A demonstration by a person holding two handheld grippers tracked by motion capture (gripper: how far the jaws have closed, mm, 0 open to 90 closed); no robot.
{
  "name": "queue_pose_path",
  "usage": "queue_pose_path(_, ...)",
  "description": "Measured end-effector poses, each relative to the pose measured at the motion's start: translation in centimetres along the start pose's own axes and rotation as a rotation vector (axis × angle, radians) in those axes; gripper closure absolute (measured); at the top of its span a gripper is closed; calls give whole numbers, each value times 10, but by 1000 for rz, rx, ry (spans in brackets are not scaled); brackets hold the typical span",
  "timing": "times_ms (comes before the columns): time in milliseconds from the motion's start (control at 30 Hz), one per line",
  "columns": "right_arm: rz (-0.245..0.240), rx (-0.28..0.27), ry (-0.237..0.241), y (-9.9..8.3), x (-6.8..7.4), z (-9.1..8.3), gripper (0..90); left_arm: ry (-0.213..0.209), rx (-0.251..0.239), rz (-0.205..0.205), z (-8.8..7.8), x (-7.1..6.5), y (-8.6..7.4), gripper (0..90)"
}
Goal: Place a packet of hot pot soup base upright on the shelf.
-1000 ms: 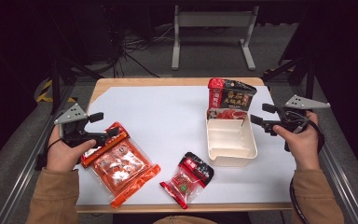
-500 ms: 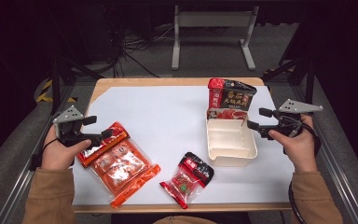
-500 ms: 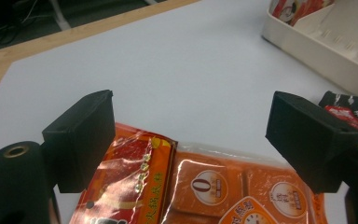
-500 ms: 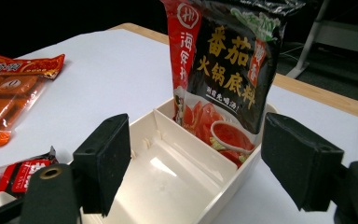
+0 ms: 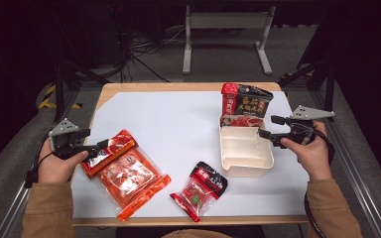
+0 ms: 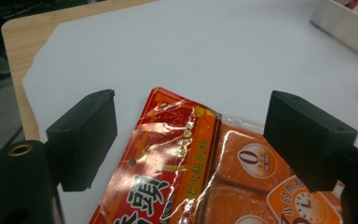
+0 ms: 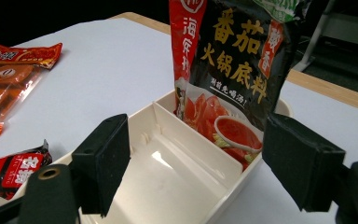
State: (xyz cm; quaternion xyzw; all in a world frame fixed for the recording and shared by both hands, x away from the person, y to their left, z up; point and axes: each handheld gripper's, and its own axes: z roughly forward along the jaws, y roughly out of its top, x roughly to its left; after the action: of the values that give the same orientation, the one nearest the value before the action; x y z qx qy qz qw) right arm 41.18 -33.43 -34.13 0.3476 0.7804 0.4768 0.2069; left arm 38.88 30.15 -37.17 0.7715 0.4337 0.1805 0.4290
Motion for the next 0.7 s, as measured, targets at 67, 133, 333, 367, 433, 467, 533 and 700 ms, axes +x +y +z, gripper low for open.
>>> queue_pose_path(67, -1, 4, 1, -1, 0, 1, 241, -5, 0, -5, 3, 1, -4, 194)
queue_pose_path(133, 2, 8, 1, -2, 0, 2, 241, 1, 3, 2, 6, 3, -8, 193)
queue_pose_path(333, 8, 17, 1, -6, -2, 3, 240, 17, 20, -35, 11, 11, -21, 184)
queue_pose_path(367, 8, 17, 1, -6, -2, 3, 240, 17, 20, -35, 11, 11, -21, 184)
queue_pose_path(433, 10, 18, 0, -6, -2, 3, 239, 26, 23, -45, 11, 15, -27, 184)
queue_pose_path(467, 11, 18, 2, -6, -2, 3, 239, 31, 18, -49, 11, 18, -32, 182)
queue_pose_path(533, 14, 21, 6, -7, -2, 4, 238, 10, -2, -47, 12, 20, -37, 170)
queue_pose_path(700, 11, 30, 15, -9, -1, 7, 237, 9, -12, -73, 11, 27, -49, 141)
